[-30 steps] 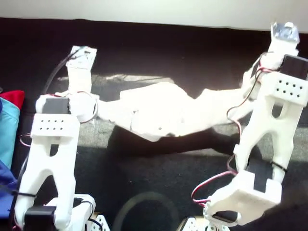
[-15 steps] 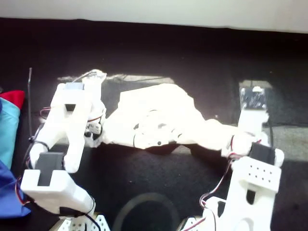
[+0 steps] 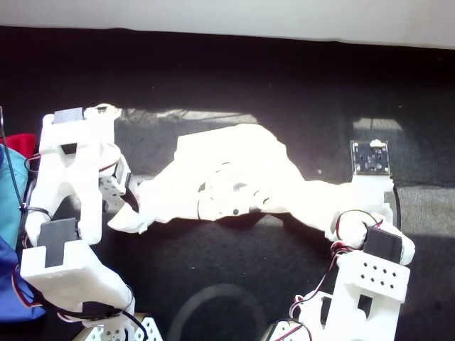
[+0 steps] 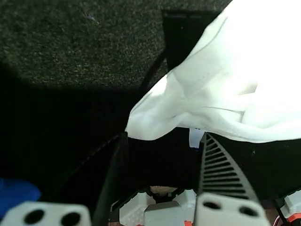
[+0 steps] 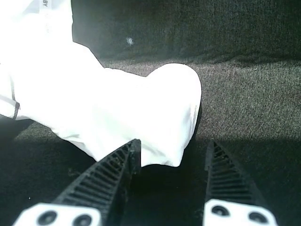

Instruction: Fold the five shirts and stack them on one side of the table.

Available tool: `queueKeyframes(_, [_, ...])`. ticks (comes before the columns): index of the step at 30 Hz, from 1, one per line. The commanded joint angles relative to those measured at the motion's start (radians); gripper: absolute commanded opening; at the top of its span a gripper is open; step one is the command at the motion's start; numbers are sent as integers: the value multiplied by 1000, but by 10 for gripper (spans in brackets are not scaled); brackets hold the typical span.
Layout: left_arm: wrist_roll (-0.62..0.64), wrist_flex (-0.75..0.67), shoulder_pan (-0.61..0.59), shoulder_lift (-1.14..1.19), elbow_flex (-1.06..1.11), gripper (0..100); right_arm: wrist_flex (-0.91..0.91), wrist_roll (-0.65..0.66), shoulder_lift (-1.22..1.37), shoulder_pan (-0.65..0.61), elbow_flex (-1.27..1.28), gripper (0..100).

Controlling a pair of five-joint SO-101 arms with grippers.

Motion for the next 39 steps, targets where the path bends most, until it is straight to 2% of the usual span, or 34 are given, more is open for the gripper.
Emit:
queueKeyframes(1, [-18, 23, -2, -56, 22, 242, -12, 8, -19, 8, -2, 224])
queueKeyframes(4, [-58, 0, 15, -58, 94, 242, -10, 8, -19, 8, -2, 224])
queueKeyframes(11, [-101, -408, -18, -47, 282, 242, -12, 8, -19, 8, -1, 224])
queueKeyframes(17, [-97, -537, -160, -50, 283, 242, -8, 8, -19, 8, 4, 224])
queueKeyframes(27, [-95, -528, -328, -59, 171, 242, -8, 8, -19, 8, 7, 224])
queueKeyframes(33, [-91, -408, -361, -58, 47, 242, -8, 8, -19, 4, 7, 224])
queueKeyframes(35, [-49, -370, -363, -58, 2, 242, -10, 8, -19, 2, 7, 224])
queueKeyframes(38, [-40, -236, -329, -56, -50, 242, -12, 8, -19, 2, 7, 224])
queueKeyframes(39, [-72, -175, -303, -56, -56, 242, -12, 8, -19, 2, 7, 224])
